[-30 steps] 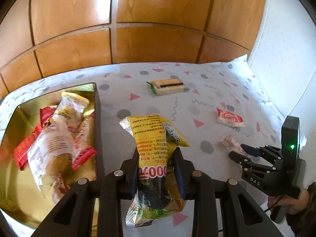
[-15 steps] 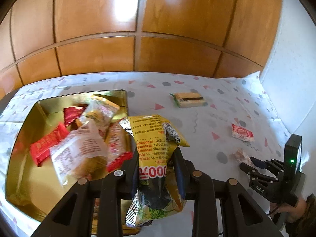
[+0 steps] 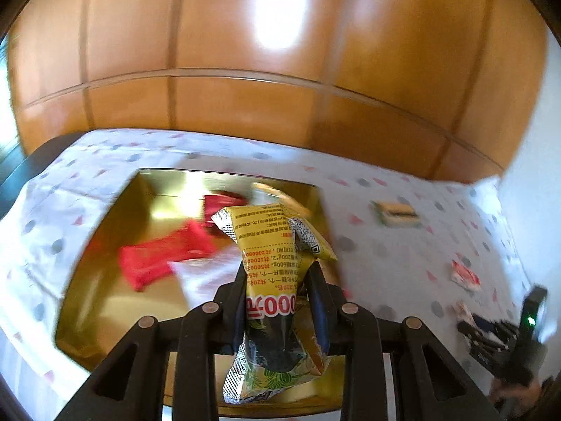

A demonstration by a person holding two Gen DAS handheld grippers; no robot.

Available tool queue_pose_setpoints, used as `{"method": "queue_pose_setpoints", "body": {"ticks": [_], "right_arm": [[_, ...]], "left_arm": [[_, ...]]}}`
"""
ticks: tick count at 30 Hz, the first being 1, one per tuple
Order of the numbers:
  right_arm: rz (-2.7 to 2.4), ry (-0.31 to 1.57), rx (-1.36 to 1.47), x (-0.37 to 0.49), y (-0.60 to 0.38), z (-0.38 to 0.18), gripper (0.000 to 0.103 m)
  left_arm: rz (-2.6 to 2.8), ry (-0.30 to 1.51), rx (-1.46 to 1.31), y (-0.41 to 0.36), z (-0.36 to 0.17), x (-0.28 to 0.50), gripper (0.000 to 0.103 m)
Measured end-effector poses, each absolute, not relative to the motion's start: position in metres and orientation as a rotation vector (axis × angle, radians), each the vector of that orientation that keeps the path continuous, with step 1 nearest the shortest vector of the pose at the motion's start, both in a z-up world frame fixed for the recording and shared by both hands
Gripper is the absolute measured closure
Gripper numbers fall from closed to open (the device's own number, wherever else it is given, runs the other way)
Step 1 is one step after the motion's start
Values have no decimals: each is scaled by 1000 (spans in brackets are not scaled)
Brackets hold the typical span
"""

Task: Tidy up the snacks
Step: 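Lower the yellow bag into the tin and open the left gripper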

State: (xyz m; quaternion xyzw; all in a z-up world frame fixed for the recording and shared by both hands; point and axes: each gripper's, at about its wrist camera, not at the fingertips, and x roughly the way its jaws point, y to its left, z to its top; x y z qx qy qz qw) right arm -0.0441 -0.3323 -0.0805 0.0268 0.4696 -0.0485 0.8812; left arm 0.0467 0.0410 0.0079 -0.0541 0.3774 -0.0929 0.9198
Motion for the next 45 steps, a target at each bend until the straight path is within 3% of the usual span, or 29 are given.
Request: {"method": "queue_pose_setpoints", "body": {"ticks": [8,16,19,21,30,45], "right_arm": [[-103,981,53,-45,-332,-80,68],[-106,994,43,-43,-330,-80,69],[-108,997,40,-42,-330,-80,69],[-107,1000,36,-42,-330,-80,69],[-70,1017,50,-40,-322,-75,70],[465,857,-34,-11,-177,13,70]], "left_arm": [[-2,844,-195,122,-20,53,72],[21,921,-216,120,-54,58,70],[3,914,-206,116,-55,58,64],[6,909,-197,114,-53,59,51],[59,832,-131,104,-38,45,50],[31,781,-95,95,-25,31,47]]}}
